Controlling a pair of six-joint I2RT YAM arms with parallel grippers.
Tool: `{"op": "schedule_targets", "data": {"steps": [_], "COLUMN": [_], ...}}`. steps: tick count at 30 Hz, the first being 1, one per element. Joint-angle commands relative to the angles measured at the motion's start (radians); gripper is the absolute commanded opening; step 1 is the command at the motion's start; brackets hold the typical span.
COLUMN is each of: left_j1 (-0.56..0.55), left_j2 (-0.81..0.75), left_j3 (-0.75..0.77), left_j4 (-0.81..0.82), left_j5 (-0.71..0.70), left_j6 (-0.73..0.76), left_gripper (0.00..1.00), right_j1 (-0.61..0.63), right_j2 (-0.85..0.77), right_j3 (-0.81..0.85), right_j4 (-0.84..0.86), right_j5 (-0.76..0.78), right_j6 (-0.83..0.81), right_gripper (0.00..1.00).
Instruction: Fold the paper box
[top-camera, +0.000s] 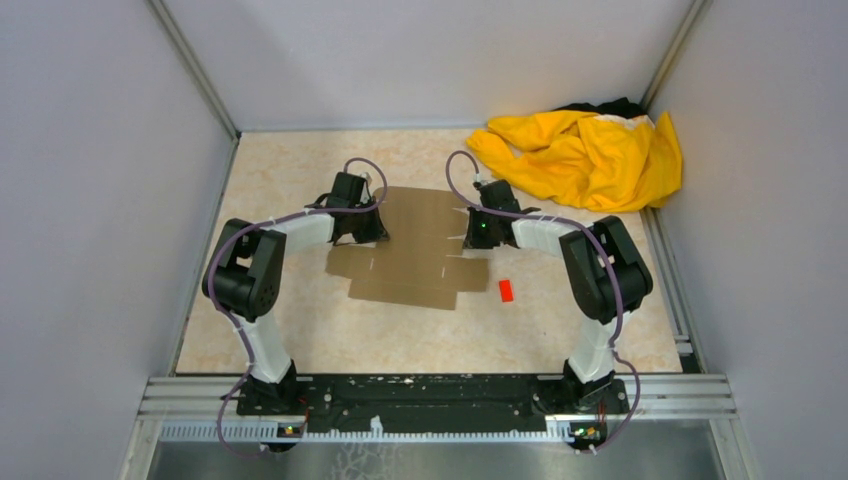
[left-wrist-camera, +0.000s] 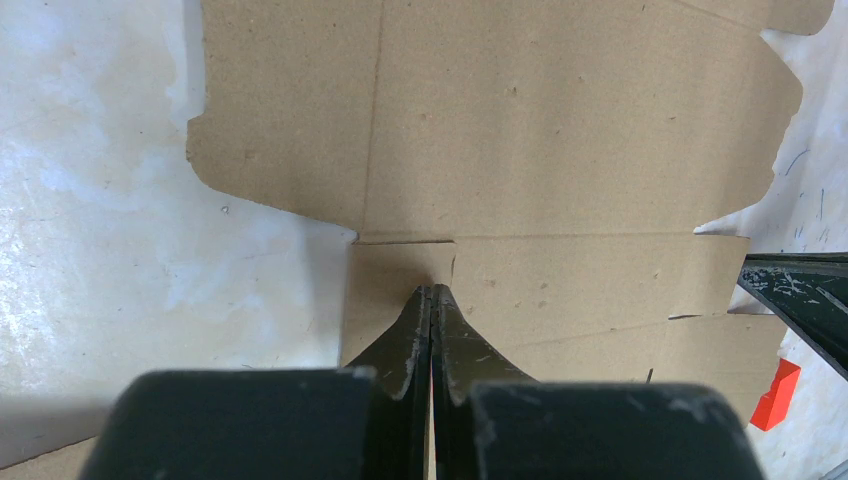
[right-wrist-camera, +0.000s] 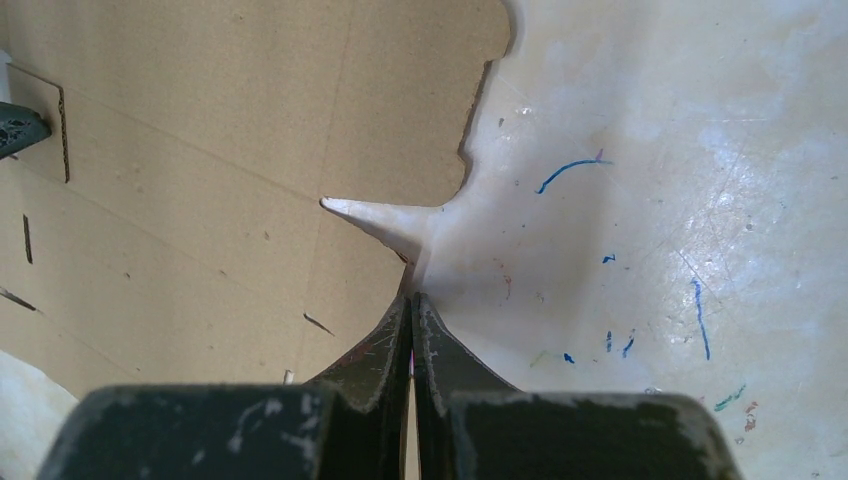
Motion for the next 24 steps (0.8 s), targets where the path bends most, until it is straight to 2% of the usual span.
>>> {"op": "schedule_targets", "data": {"steps": [1, 24], "left_j1": [-0.011, -0.010], "left_j2": [0.090, 0.098], "left_j3": [-0.043, -0.065], "left_j4": [-0.130, -0.109], "left_j5": [-0.051, -0.047], "left_j6": [0.026, 0.021], "left_gripper": [0.00, 0.00], "right_j1": [0.016, 0.051], "right_j2": [-0.005, -0.049], "right_j3": [0.025, 0.043], "right_j4": [0.010, 0.057], "right_j5": [-0.034, -0.089], "right_j6": [0.000, 0.001], "right_gripper": [0.00, 0.00]}}
